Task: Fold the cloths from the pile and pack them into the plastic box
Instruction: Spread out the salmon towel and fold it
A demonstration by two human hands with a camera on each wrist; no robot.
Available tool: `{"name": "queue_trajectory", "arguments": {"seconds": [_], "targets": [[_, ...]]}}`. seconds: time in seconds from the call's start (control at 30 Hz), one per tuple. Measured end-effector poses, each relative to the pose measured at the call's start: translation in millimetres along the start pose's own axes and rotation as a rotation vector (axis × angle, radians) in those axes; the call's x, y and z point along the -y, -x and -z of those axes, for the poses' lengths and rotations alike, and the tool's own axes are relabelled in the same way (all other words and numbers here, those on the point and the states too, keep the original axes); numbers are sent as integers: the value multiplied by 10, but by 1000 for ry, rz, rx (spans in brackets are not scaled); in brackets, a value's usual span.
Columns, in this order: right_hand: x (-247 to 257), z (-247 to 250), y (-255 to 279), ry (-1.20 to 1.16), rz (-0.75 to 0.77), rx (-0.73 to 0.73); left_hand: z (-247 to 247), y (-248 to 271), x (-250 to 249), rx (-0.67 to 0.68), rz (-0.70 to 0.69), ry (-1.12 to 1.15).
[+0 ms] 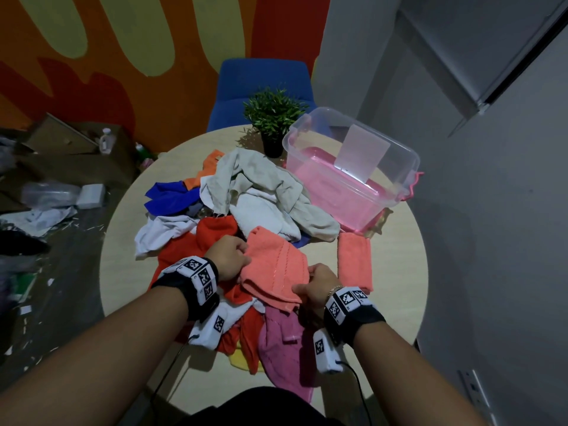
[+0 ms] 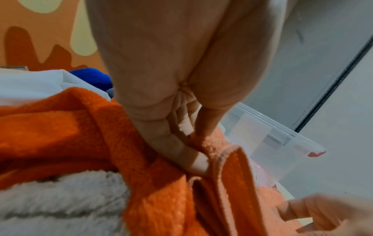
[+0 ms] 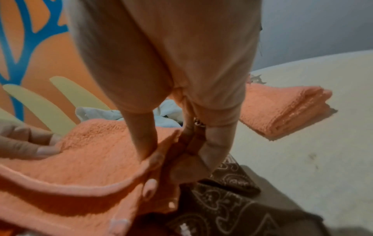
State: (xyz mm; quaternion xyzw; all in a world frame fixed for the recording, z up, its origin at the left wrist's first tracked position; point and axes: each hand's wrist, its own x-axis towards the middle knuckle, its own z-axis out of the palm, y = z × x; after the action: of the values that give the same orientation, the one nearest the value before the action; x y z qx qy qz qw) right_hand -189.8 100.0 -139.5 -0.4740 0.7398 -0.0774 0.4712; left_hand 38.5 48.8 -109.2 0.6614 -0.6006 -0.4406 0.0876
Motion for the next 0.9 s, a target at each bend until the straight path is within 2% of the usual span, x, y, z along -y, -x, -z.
{"name": "queue_trajectory", "arguments": {"seconds": [0.17, 0.37, 0.5, 0.57, 0.67, 0.73, 0.83, 0.9], "targets": [[21, 68, -36, 21, 2, -116, 24, 47, -24, 34, 47, 230], [78, 79, 18, -47, -62, 28, 22, 101, -123, -51, 2, 160], [168, 29, 188, -440, -189, 148, 17, 117, -75, -73, 12, 93], [136, -43, 193, -460, -221, 167, 36, 143, -65, -62, 27, 50], [-274, -311, -271, -215, -170, 88, 30, 160, -84, 18, 31, 60], [-413, -447, -440, -193, -160, 73, 61, 204, -112, 124, 38, 21], [-98, -326, -71, -218, -113, 94, 83, 211, -110, 303, -33, -265], [58, -194, 105, -243, -98, 71, 92, 216, -118, 264, -90, -306]]}}
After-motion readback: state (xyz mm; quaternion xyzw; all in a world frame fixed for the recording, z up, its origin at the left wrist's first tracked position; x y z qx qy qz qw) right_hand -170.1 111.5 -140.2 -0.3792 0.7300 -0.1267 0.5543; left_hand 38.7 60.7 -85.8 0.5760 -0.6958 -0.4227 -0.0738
